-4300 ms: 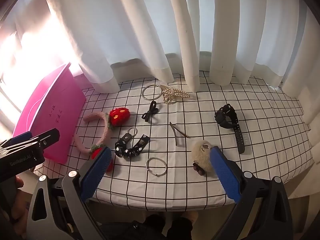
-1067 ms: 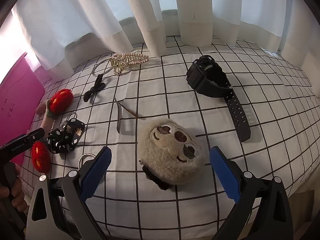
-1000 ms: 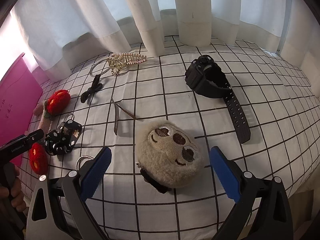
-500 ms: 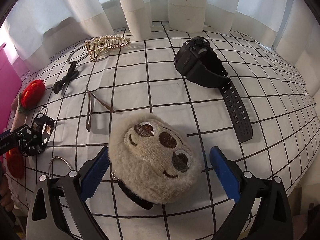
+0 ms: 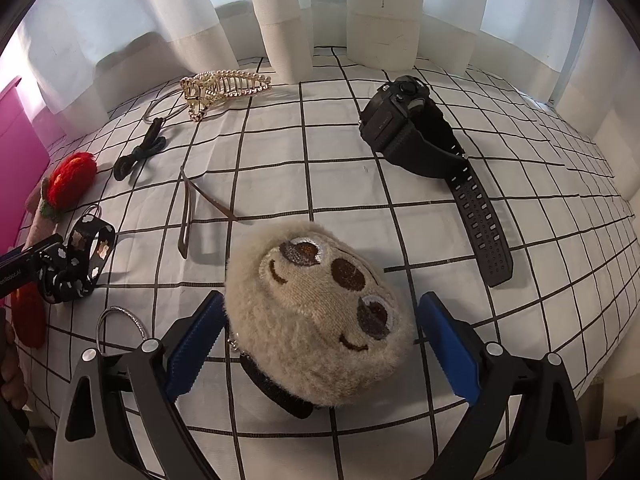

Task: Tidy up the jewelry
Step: 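Reach the left tool to the pink headband while the right tool reaches the sloth keychain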

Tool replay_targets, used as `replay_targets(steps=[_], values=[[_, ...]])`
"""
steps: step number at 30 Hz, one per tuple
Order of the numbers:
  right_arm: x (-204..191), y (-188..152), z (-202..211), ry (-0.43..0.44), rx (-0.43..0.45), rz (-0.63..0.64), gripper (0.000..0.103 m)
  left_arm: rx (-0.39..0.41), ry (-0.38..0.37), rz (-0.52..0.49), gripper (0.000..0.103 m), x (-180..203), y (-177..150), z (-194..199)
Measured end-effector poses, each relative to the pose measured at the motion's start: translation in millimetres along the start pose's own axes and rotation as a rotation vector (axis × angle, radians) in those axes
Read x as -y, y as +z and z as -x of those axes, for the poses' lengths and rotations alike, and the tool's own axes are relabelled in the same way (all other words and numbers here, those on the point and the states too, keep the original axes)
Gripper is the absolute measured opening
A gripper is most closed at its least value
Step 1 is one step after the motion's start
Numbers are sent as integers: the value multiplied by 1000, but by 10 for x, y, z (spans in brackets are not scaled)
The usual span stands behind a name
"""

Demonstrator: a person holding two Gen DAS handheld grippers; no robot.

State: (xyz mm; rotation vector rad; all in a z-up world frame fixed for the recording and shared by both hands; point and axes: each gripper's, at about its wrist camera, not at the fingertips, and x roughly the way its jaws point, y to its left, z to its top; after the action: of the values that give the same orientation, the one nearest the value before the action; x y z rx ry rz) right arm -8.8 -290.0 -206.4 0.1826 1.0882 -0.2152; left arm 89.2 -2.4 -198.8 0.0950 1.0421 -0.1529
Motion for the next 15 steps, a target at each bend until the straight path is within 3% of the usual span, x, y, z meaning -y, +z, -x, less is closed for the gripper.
replay_targets(steps=[3,5,7,8,10,13,15], values=[[-28,-31,17,7,-1,15,92,1,-2,4,91,17,-5,17],[-39,-43,40,12,9,27,84,11,-7,-4,81,56,-37,62],[-52,-38,64,18,20,47,74,23,-19,-23,58,106,-53,105],[-59,-39,78,23,23,55,67,27,-25,-31,51,129,-58,122],[-61,-31,96,28,25,67,59,30,-32,-38,18,159,-55,143],[-22,-24,116,59,25,58,55,26,-41,-17,9,144,-43,138],[5,-16,135,86,24,39,54,31,-39,-12,9,129,-47,159]])
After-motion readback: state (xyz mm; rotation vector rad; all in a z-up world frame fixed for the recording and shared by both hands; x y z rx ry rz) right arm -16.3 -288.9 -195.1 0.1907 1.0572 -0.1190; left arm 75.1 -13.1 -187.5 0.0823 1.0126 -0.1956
